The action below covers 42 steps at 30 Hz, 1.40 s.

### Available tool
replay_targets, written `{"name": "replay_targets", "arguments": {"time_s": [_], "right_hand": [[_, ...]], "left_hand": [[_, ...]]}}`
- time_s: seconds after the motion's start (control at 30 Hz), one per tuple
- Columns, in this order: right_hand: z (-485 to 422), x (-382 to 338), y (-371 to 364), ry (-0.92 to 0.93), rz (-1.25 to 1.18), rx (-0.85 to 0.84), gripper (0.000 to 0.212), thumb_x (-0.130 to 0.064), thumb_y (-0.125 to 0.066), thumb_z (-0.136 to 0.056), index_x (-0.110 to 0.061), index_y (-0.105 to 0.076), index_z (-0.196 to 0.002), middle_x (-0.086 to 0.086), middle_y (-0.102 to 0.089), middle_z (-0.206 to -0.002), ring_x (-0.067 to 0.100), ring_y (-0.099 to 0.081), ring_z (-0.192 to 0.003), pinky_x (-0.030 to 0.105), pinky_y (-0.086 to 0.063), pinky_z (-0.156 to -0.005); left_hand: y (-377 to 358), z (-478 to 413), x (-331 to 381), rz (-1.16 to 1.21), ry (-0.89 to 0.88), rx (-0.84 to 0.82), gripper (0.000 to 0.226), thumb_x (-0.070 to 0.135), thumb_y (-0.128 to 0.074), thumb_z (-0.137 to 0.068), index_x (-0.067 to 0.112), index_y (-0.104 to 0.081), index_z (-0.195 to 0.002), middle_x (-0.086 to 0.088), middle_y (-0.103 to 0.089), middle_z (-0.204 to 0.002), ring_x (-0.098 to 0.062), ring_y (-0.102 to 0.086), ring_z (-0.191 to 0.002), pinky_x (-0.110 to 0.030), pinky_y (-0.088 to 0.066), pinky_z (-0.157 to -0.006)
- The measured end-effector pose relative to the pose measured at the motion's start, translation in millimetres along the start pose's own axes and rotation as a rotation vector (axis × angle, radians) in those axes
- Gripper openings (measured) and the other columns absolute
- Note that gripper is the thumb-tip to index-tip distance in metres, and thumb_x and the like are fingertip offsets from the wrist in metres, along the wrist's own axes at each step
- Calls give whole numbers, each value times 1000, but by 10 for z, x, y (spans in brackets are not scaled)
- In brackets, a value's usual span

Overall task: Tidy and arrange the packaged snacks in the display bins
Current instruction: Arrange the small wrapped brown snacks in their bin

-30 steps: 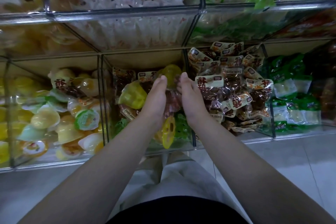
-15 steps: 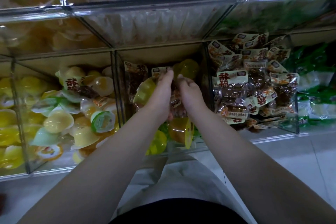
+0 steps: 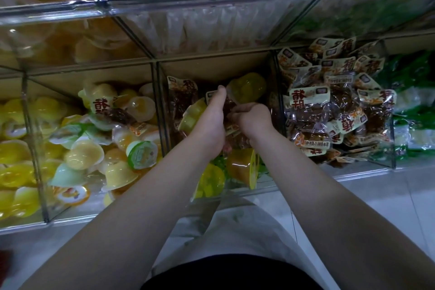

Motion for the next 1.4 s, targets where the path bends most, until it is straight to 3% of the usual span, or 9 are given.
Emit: {"name": "replay_targets", "arguments": {"time_s": [0.13,0.3,0.43,0.53,0.7,0.8,0.97,1.17,1.4], "right_hand": [[99,-2,63,32,2,-31,13,-7,-73,-83,-18,-65,-85,9,-68,-89,22,-63,-70,27,-49,-55],[288,-76,309,76,-112,-54,14,-7,-71,-84,-18,-68,-92,9,-72,-89,22,-70,-73,34,-57,-62],[411,-142,600,125,-224,-49,15,-8,-69,-87,-21,-63,-93,1,-70,-90,6,-64,-66,15,-44,-45],[464,-157,776,171,-254,-10,14,-9,-69,-87,-21,-63,-93,1,-71,-90,6,-61,-69,11,-41,-47],[497,-100,1110,216,-274,54,13,-10,-69,-87,-19,-63,-95,-1,-69,-84,-3,-57,-54,11,-40,-47],[498,-41,1339,256,-212,85,12,-14,-69,-88,-19,-64,-97,-1,-71,-88,2,-65,-71,18,-49,-60],[451,46,1693,375,-45,186,15,-21,-68,-89,-19,-67,-103,-3,-69,-95,9,-66,-90,30,-56,-81],[371,135,2050,448,25,230,22,-24,-67,-90,-22,-60,-110,-12,-62,-99,5,-61,-94,18,-50,-81],[301,169,2335,493,187,341,35,-24,-68,-89,-18,-57,-121,-12,-54,-107,11,-57,-106,31,-49,-92]], "left_hand": [[-47,87,25,197,25,35,64,55,-34,-99,14,-36,-148,-10,-44,-148,-27,-49,-128,-38,-41,-99],[-48,130,-3,245,29,50,46,51,-42,-99,16,-64,-116,-12,-72,-106,-22,-71,-79,-26,-54,-48],[-89,133,15,249,-69,82,45,44,-40,-100,20,-52,-136,-9,-66,-123,-20,-71,-92,-27,-55,-48],[-289,251,31,225,-118,34,43,37,-33,-104,13,-49,-136,-2,-70,-101,-7,-71,-65,-21,-51,-42],[-627,337,15,80,-252,-3,29,29,-38,-105,10,-59,-113,6,-72,-68,-6,-69,-60,-20,-52,-48],[-820,351,-45,12,-269,0,24,27,-40,-104,16,-59,-94,8,-69,-63,-8,-67,-58,-24,-51,-54],[-1165,340,-144,-79,-324,-20,26,23,-39,-105,18,-61,-92,11,-67,-62,-2,-63,-57,-22,-51,-57],[-1533,308,-216,-181,-354,-18,28,25,-39,-104,14,-64,-111,6,-71,-90,-8,-65,-86,-29,-51,-84],[-1877,274,-346,-283,-332,-35,28,35,-43,-99,24,-63,-115,3,-67,-116,-14,-59,-111,-38,-47,-99]]}}
Point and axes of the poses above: each hand's wrist, its own z-axis away from the middle knuckle, its own y-axis out of the back of the hand, x = y × z, the point moved 5 cm from there along -z, towards the middle knuckle
